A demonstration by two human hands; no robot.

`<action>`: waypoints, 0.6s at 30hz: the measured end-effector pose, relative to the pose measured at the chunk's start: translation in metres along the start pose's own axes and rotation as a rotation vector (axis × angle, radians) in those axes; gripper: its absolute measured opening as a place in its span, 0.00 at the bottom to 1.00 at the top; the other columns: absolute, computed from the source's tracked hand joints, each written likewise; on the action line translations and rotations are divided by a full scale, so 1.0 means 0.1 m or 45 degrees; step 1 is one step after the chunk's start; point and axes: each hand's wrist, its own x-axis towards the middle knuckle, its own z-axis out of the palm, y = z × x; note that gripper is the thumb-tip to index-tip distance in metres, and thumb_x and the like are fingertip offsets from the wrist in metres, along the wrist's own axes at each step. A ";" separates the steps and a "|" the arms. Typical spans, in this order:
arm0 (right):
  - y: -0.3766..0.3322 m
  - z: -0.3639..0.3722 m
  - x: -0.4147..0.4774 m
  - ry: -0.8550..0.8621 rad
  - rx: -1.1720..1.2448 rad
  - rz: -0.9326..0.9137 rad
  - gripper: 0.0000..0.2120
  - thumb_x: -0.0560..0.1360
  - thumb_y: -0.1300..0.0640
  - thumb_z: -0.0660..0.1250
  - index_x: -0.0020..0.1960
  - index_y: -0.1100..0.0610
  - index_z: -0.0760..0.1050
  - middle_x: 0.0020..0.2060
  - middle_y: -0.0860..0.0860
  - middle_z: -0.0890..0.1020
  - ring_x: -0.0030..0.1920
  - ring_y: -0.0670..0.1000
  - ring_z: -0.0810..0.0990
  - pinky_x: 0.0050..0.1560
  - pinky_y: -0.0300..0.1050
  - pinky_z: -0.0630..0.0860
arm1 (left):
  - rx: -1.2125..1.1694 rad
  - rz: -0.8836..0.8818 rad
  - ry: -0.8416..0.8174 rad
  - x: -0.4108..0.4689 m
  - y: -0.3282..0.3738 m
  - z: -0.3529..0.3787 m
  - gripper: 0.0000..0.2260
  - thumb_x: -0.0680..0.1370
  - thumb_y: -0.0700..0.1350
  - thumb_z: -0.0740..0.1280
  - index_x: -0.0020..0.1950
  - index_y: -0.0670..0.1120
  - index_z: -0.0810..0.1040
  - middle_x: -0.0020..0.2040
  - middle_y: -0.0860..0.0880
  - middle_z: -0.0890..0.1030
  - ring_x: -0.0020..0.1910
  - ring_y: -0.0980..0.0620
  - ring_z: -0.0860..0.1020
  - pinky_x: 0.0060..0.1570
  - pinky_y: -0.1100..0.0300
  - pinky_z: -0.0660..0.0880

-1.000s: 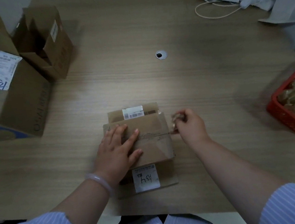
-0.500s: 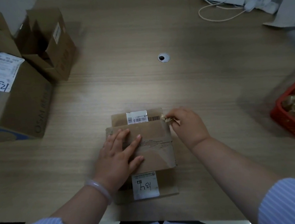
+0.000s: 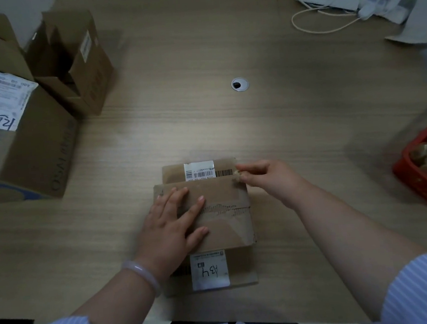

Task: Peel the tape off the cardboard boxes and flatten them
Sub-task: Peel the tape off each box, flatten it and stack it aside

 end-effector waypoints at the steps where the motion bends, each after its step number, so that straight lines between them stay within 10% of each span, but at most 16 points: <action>1: -0.01 0.00 0.02 -0.012 0.015 0.015 0.18 0.71 0.63 0.73 0.60 0.56 0.78 0.50 0.52 0.82 0.49 0.46 0.80 0.61 0.46 0.76 | -0.005 -0.007 -0.001 0.00 0.00 0.00 0.25 0.73 0.64 0.59 0.67 0.56 0.74 0.69 0.44 0.71 0.68 0.40 0.69 0.66 0.45 0.66; 10: -0.01 0.00 0.15 0.415 0.382 0.112 0.08 0.71 0.66 0.72 0.39 0.56 0.76 0.38 0.55 0.79 0.37 0.51 0.79 0.43 0.44 0.81 | 0.012 0.000 -0.006 0.00 -0.01 0.01 0.26 0.73 0.64 0.58 0.68 0.56 0.74 0.69 0.44 0.70 0.69 0.41 0.68 0.67 0.45 0.64; 18: 0.10 0.19 -0.12 0.397 -0.610 -0.530 0.07 0.69 0.61 0.74 0.47 0.56 0.83 0.44 0.51 0.83 0.48 0.50 0.79 0.52 0.35 0.70 | 0.005 -0.004 -0.009 0.00 0.00 0.00 0.26 0.73 0.64 0.59 0.67 0.56 0.74 0.69 0.44 0.70 0.68 0.41 0.68 0.68 0.46 0.62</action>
